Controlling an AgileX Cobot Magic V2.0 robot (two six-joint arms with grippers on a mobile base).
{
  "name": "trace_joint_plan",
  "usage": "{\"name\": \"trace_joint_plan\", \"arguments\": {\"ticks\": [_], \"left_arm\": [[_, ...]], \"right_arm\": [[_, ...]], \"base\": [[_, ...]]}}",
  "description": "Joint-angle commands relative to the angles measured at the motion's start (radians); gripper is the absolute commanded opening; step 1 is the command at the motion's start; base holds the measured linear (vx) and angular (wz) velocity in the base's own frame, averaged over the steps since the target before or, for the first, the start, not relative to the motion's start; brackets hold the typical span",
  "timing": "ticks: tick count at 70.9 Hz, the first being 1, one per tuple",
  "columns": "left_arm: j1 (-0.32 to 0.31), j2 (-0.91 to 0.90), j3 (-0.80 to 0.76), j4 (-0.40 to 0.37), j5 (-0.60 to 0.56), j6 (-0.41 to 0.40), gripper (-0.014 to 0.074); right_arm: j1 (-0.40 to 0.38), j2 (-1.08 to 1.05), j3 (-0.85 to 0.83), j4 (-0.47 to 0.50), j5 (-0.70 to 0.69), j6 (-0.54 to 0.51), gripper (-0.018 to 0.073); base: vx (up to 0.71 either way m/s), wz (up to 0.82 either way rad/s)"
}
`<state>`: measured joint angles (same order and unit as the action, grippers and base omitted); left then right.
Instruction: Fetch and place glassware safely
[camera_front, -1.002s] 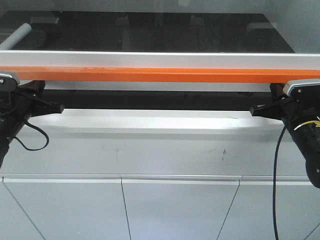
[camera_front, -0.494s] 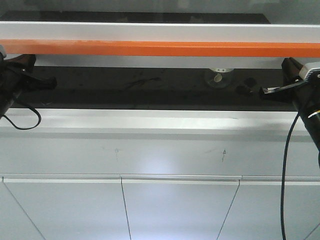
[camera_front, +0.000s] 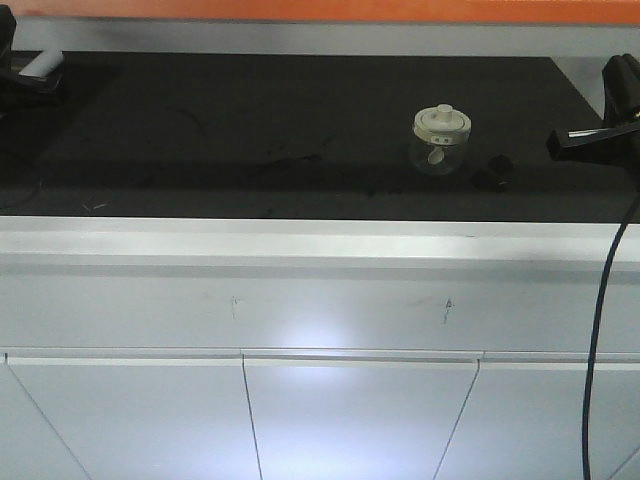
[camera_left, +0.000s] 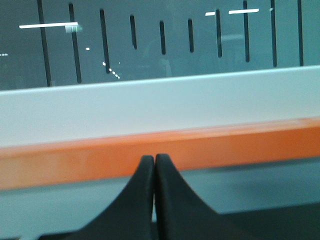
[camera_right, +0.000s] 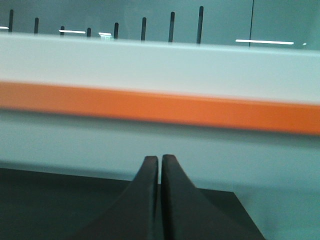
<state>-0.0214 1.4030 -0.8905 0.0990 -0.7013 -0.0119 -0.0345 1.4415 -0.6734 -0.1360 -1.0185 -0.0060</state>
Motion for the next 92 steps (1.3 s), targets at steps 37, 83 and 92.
{"name": "trace_joint_plan", "arguments": {"ticks": [37, 83, 92], "left_arm": [[-0.005, -0.154, -0.030, -0.014, 0.217, -0.007, -0.0007], [-0.005, -0.518, 0.290, -0.012, 0.359, -0.008, -0.0007], [-0.005, -0.585, 0.387, -0.012, 0.348, -0.008, -0.0007]], "right_arm": [[-0.008, -0.113, -0.027, -0.085, 0.137, 0.091, -0.0001], [-0.008, -0.299, -0.027, -0.382, 0.415, 0.395, -0.0001], [-0.006, -0.300, -0.024, -0.435, 0.442, 0.477, -0.0001]], "base": [[0.00, 0.00], [0.00, 0.00], [0.00, 0.00]]}}
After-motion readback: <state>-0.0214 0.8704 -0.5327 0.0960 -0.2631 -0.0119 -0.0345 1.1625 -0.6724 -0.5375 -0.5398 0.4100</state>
